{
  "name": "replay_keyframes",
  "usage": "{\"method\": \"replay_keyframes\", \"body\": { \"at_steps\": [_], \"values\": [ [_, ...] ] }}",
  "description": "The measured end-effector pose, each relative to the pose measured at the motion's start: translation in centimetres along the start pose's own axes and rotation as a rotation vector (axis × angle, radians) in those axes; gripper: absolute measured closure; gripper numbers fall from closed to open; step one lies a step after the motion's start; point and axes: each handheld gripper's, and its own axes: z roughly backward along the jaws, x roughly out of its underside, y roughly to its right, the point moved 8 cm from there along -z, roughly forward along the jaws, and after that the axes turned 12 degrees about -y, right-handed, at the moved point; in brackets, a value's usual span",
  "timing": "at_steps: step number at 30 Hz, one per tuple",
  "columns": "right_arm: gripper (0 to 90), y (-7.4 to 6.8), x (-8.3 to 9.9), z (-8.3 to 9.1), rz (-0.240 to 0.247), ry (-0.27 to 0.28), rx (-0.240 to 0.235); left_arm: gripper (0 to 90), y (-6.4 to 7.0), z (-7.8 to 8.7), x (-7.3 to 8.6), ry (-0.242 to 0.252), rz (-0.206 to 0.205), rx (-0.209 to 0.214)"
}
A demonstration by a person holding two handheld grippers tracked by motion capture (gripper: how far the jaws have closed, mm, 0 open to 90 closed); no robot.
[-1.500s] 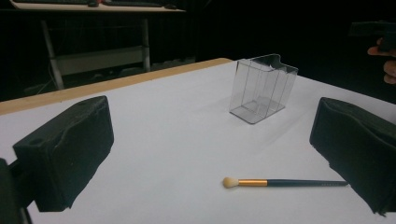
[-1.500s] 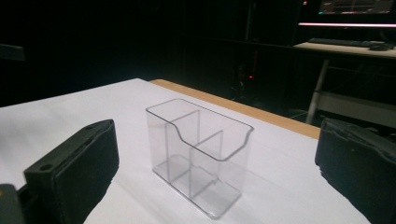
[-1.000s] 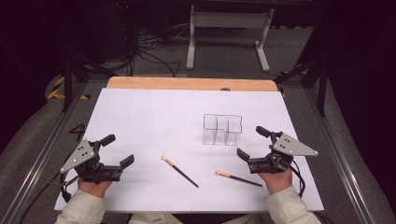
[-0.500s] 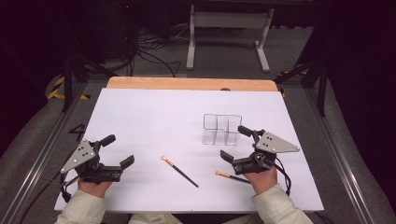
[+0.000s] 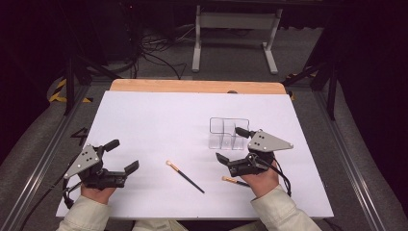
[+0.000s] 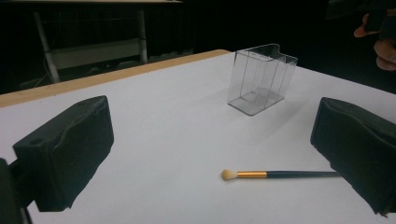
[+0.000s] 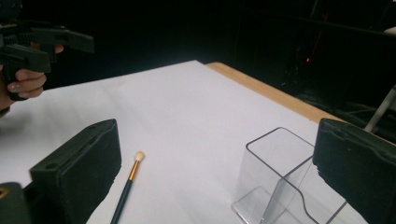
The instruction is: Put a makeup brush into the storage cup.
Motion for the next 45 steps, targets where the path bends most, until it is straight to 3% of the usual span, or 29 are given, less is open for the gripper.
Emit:
{"method": "replay_keyframes", "body": {
  "at_steps": [2, 3, 4, 7, 11, 12, 25, 30, 45],
  "values": [
    [2.8, 0.0, -0.1, -0.2, 0.001, -0.017, -0.002, 0.2, 0.0, 0.0, 0.0, -0.005, 0.001, -0.004],
    [3.4, -0.1, -0.1, -0.8, -0.004, -0.094, -0.019, 0.2, -0.1, -0.1, 0.1, -0.006, 0.002, -0.005],
    [3.4, -0.1, -0.1, -0.8, -0.004, -0.094, -0.019, 0.2, -0.1, 0.0, 0.1, -0.008, 0.004, -0.006],
    [3.3, -0.1, -0.1, -1.6, 0.004, -0.191, -0.019, 0.3, -0.2, -0.1, 0.2, -0.016, 0.008, -0.004],
    [3.3, -0.2, -0.2, -1.9, 0.013, -0.232, -0.02, 0.3, -0.2, -0.2, 0.2, -0.027, 0.007, -0.002],
    [3.7, -0.3, -0.3, -2.1, 0.031, -0.277, -0.016, 0.3, -0.1, -0.4, 0.3, -0.038, 0.005, 0.01],
    [7.7, -0.7, -1.0, -2.7, 0.092, -0.434, -0.052, 0.2, -0.3, -0.8, 0.7, -0.075, -0.001, 0.017],
    [7.6, -0.8, -1.4, -3.0, 0.108, -0.467, -0.058, 0.2, -0.2, -0.8, 1.0, -0.095, -0.017, 0.012],
    [5.3, -2.0, -2.5, -5.3, 0.163, -0.525, -0.102, 0.2, -0.4, -0.2, 1.4, -0.093, -0.003, -0.005]
  ]
}}
